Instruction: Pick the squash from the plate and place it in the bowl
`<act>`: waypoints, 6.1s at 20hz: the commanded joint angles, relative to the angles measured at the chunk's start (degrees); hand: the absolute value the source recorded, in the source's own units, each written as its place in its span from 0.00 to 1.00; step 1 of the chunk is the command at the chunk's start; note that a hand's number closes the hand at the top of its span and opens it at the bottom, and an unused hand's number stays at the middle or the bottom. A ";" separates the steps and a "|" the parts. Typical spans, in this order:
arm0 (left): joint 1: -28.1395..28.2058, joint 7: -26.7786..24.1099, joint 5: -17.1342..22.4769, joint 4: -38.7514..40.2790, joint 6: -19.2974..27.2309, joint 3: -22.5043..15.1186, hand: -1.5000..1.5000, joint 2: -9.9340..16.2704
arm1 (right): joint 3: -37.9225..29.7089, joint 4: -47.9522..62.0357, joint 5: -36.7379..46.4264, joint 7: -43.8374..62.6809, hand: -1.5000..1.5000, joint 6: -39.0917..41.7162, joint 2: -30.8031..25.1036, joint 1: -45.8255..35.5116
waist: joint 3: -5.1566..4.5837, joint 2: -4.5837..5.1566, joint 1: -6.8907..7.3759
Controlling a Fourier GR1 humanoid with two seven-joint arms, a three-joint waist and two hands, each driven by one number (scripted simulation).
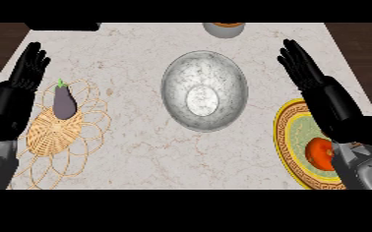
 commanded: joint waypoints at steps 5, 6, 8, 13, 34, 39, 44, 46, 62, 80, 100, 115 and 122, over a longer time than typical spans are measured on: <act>0.22 -3.59 2.15 2.47 1.88 5.75 0.50 -3.80 | 3.15 -7.83 -8.11 -0.18 0.00 7.80 5.64 1.70 | 1.03 1.83 0.14; -2.25 -3.32 3.91 5.23 0.72 8.46 0.50 -2.56 | 1.54 -5.19 -11.30 -2.66 0.00 11.96 5.32 1.55 | 1.07 2.12 0.08; 0.30 -0.48 4.39 1.91 2.22 6.68 0.50 -3.66 | -1.69 -1.91 14.68 -2.75 0.00 -4.95 -5.23 4.46 | 0.86 0.99 -2.53; 1.12 -0.51 3.18 1.98 3.61 5.69 0.50 -5.95 | 4.77 -14.31 25.25 -13.59 0.00 -16.18 1.25 22.12 | 1.06 1.28 -2.42; -0.82 0.19 2.80 4.20 0.89 7.50 0.50 -6.63 | -22.19 -39.77 20.81 23.71 0.00 12.64 -37.94 43.62 | 0.95 1.75 -1.70; -2.22 2.42 3.48 2.40 -0.82 8.92 0.50 -5.51 | -27.79 -40.10 16.99 26.81 0.00 21.82 -38.86 43.91 | 1.02 1.65 -0.99; -0.78 3.24 2.57 1.39 -1.91 9.42 0.50 -6.78 | -26.00 -34.59 24.33 23.17 0.00 26.30 -31.51 43.63 | 1.09 1.72 -0.34; -1.75 3.15 1.30 1.97 -0.86 9.70 0.50 -8.01 | -28.02 -33.80 23.13 23.16 0.00 29.34 -29.58 42.08 | 1.08 1.75 -0.32; -4.31 1.36 -2.97 6.04 -3.33 11.99 0.50 -11.34 | -14.64 -12.55 46.80 11.52 0.00 29.99 -13.97 33.01 | 1.11 1.88 -0.02; -7.89 5.20 -5.12 6.70 -7.52 16.32 0.50 -12.52 | -18.25 -4.66 56.76 3.44 0.00 36.16 -4.76 26.60 | 1.07 1.86 -0.08; -3.74 6.24 -7.20 1.58 -9.57 18.67 0.50 -14.92 | -19.07 16.06 69.92 -5.74 0.00 28.92 1.54 20.60 | 1.09 1.86 0.21; -2.00 6.41 -7.89 0.39 -8.90 19.93 0.50 -15.54 | -29.67 12.41 73.33 -1.48 1.00 19.62 1.65 32.62 | 1.01 1.49 -2.33; -2.88 3.00 -7.91 3.73 -10.15 20.03 0.50 -16.37 | -35.44 -4.98 71.16 3.51 1.00 19.41 5.74 44.44 | 0.96 1.76 -1.21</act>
